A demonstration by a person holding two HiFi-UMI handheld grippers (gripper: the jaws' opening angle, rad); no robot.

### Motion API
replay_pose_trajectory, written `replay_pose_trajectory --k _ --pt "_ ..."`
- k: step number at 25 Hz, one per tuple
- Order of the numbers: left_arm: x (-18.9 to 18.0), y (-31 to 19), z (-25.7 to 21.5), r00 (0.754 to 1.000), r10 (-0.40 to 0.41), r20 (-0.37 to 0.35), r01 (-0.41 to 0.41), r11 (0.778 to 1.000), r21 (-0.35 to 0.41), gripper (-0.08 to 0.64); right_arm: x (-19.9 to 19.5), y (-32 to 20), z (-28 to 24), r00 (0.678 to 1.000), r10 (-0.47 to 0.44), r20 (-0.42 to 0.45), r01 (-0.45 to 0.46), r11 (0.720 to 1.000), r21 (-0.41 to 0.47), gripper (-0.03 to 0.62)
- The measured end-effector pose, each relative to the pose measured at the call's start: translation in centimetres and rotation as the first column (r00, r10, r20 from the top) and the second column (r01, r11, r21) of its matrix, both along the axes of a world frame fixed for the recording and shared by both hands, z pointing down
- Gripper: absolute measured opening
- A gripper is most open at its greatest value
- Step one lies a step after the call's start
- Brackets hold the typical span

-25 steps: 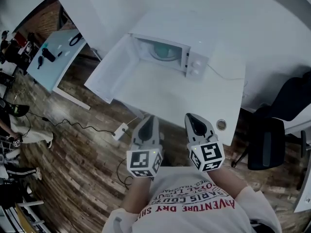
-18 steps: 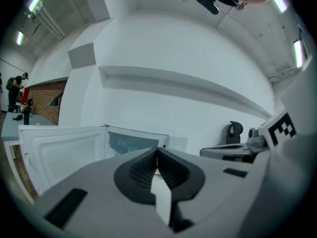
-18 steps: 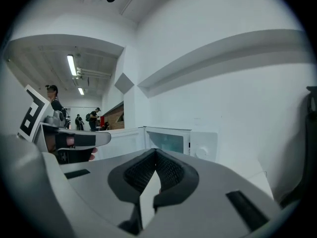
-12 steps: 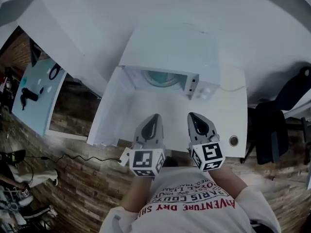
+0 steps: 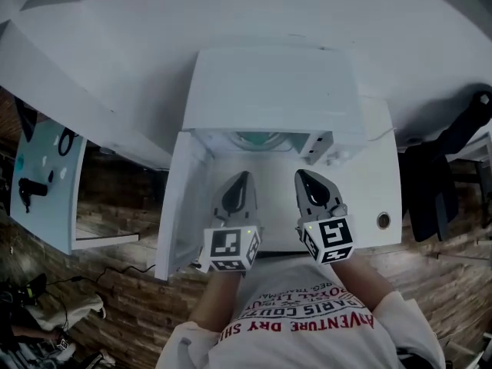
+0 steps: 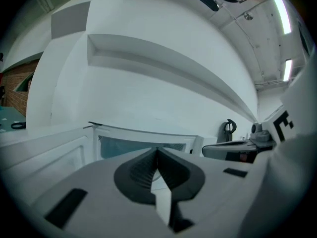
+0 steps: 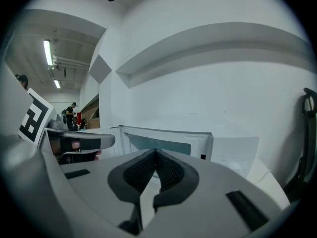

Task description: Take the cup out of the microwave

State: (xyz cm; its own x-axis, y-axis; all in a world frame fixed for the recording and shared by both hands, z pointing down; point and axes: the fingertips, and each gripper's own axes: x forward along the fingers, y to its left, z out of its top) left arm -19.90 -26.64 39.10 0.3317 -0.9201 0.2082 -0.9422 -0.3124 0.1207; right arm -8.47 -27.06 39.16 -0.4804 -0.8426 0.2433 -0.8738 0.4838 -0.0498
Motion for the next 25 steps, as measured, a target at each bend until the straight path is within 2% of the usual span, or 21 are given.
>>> replay_pose_trajectory --k 4,9,16,19,21,23,25 --pt "-0.8 -1.8 2.5 1.0 0.008 -0.027 -0.009 0.999 -0.039 0.008 0.2 -2.2 1.3 1.0 0.027 -0.002 -0.027 0.999 -0.018 0.011" --pt "-0.5 -3.8 4.7 0.998 0.051 -0.047 -0.052 0.998 -0.021 0.008 -0.2 -3.8 3.1 0.999 0.034 0.016 -0.033 0.999 -0.039 0.011" --pt "1.2 -6.3 8.1 0.987 0.14 0.084 -0.142 0.99 0.018 0.012 -1.2 -5.8 5.6 1.0 0.002 0.005 -0.002 0.998 -0.069 0.011" --pt "1.3 -7.8 9.6 0.987 0.149 0.053 -0.149 0.989 -0.006 0.118 -1.3 -6.5 6.9 1.0 0.002 -0.01 -0.002 0.997 -0.082 0.011" --pt "1.2 -8.9 10.6 0.99 0.141 0.029 -0.14 0.99 -0.031 0.152 -1.2 -6.7 7.6 1.0 0.005 -0.016 -0.007 0.995 -0.096 0.011" --pt "1.1 -10.0 11.6 0.99 0.137 0.03 -0.136 0.989 -0.05 0.2 -1.2 -6.9 8.2 1.0 0.004 -0.023 -0.006 0.994 -0.108 0.011" --pt "1.1 -11.2 12.4 0.989 0.136 0.054 -0.133 0.99 -0.055 0.284 -0.9 -7.0 8.7 1.0 0.001 -0.027 -0.005 0.993 -0.119 0.011"
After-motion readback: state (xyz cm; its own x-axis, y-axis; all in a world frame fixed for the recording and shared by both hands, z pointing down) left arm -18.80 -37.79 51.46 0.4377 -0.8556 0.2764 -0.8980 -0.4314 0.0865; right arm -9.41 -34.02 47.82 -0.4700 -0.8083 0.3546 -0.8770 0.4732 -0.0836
